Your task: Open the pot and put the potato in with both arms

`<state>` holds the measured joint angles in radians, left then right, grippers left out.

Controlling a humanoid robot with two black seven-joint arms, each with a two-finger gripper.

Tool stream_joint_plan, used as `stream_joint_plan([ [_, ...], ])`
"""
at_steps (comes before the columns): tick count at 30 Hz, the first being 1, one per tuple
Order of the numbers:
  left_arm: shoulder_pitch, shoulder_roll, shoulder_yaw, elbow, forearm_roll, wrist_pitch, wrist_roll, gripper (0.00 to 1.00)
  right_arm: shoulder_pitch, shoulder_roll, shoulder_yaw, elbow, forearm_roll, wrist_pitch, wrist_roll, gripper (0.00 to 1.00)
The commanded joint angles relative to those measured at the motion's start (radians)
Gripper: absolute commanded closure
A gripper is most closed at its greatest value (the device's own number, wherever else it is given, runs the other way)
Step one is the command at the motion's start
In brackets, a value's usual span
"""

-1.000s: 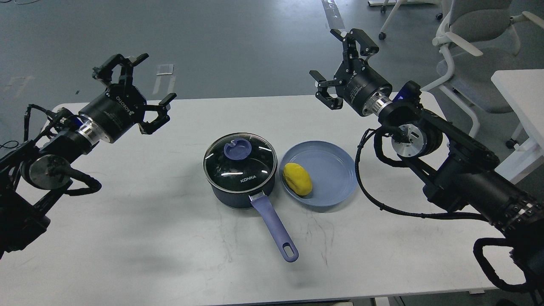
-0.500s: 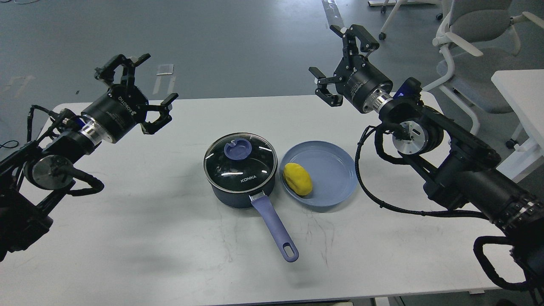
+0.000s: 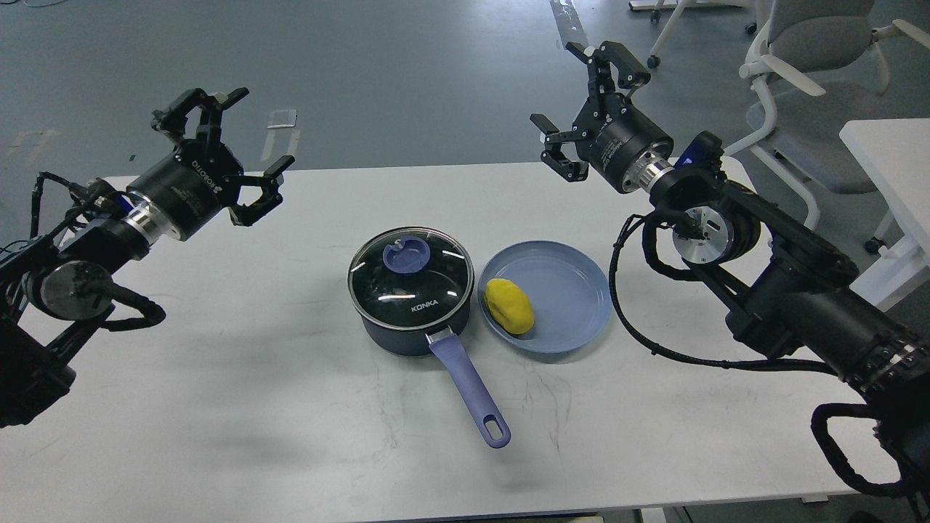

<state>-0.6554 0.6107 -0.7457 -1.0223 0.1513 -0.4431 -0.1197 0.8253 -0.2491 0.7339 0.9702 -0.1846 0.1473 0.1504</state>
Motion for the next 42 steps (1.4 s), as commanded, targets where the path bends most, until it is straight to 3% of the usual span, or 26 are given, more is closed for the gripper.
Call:
stream_joint_plan([
  [1,-0.041,0.021,-0.001,-0.013,0.253,0.073,-0.021,0.02,-0.003,-0.002,0.002,-0.001,-0.001,-0.002,0.0,0.0],
  [4,-0.061,0.063,0.002,-0.117,0.524,0.202,-0.093,0.02,-0.009,-0.007,0.005,-0.001,0.0,-0.002,0.001,0.0],
  [9,-0.056,0.083,0.006,-0.323,0.779,0.26,-0.181,0.02,-0.026,-0.042,0.009,-0.013,-0.001,-0.006,-0.002,0.0],
  [12,-0.046,0.066,0.026,-0.363,1.062,0.32,-0.239,0.02,-0.058,-0.07,0.009,-0.021,-0.001,-0.011,-0.003,0.0],
  [14,-0.046,0.052,0.054,-0.363,1.207,0.354,-0.244,0.02,-0.068,-0.081,0.009,-0.022,0.0,-0.009,-0.003,0.0],
  [18,-0.055,0.017,0.193,-0.355,1.616,0.506,-0.245,0.02,-0.083,-0.134,0.01,-0.025,0.007,-0.006,-0.002,0.0],
  [20,-0.058,0.003,0.218,-0.34,1.697,0.527,-0.25,0.02,-0.083,-0.145,0.013,-0.025,0.008,-0.011,-0.002,0.0],
  [24,-0.056,-0.093,0.238,-0.201,1.924,0.604,-0.314,0.02,-0.084,-0.157,0.041,-0.025,0.008,-0.015,0.0,0.0],
  [42,-0.047,-0.183,0.301,-0.084,2.022,0.609,-0.342,0.02,-0.089,-0.188,0.055,-0.021,0.008,-0.018,0.001,0.0],
])
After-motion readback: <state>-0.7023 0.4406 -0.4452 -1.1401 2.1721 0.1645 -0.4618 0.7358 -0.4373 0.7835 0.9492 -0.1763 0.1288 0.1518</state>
